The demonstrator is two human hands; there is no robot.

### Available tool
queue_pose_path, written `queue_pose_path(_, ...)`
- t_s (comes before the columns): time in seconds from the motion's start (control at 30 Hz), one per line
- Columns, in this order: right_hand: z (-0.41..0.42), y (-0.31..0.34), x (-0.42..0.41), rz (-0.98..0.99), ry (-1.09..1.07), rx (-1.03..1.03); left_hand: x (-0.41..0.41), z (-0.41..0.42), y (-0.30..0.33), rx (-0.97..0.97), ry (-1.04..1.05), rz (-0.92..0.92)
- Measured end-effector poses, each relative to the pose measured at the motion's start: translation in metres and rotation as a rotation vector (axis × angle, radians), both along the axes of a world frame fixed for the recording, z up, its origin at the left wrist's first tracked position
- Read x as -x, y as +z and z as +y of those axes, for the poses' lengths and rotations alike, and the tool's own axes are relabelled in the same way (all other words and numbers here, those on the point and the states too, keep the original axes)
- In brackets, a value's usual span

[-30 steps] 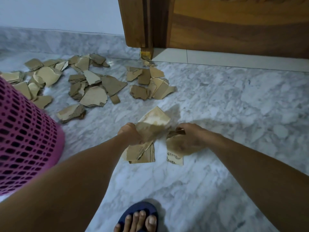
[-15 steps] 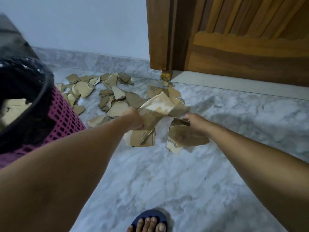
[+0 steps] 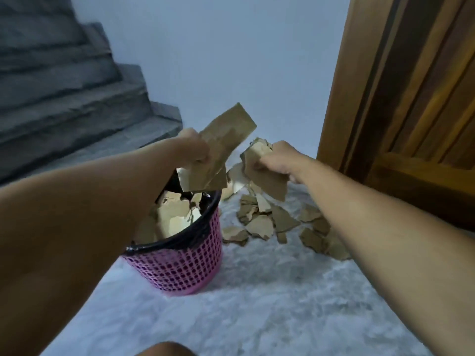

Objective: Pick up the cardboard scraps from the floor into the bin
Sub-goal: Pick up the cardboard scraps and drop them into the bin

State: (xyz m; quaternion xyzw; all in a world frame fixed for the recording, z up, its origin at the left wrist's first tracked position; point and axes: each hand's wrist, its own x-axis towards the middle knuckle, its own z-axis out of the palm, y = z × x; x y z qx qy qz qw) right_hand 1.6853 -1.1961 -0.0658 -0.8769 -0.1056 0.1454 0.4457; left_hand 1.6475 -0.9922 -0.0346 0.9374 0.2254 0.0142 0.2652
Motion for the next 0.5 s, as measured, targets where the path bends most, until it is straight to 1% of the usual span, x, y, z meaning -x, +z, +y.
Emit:
queue_pose_path(0.07, 0.040, 0.007, 0.001, 0.002, 0.008, -0.013, 0.011, 0.032, 0.008, -0.014, 0.064, 0.021)
queue_pose_path(0.2, 0.110, -0.008, 0.004, 0.002, 0.039, -0.050, 0.024, 0.081, -0.006, -0.043, 0.159, 0.081)
queue_pose_path(0.3, 0.145, -0.025, 0.007, 0.083, 0.107, -0.083, 0.036, 0.105, -0.021, -0.005, 0.178, 0.219)
queue_pose_path(0.37, 0.157, -0.032, 0.003, 0.096, 0.144, -0.021, 0.039, 0.117, -0.029, -0.014, 0.164, 0.282)
queue_pose_path(0.43, 0.161, -0.033, -0.008, 0.067, 0.152, 0.038, 0.034, 0.132, -0.033, -0.030, 0.160, 0.276)
queue_pose_path(0.5, 0.158, -0.029, -0.026, 0.047, 0.141, 0.061, 0.022, 0.143, -0.035, -0.015, 0.145, 0.232)
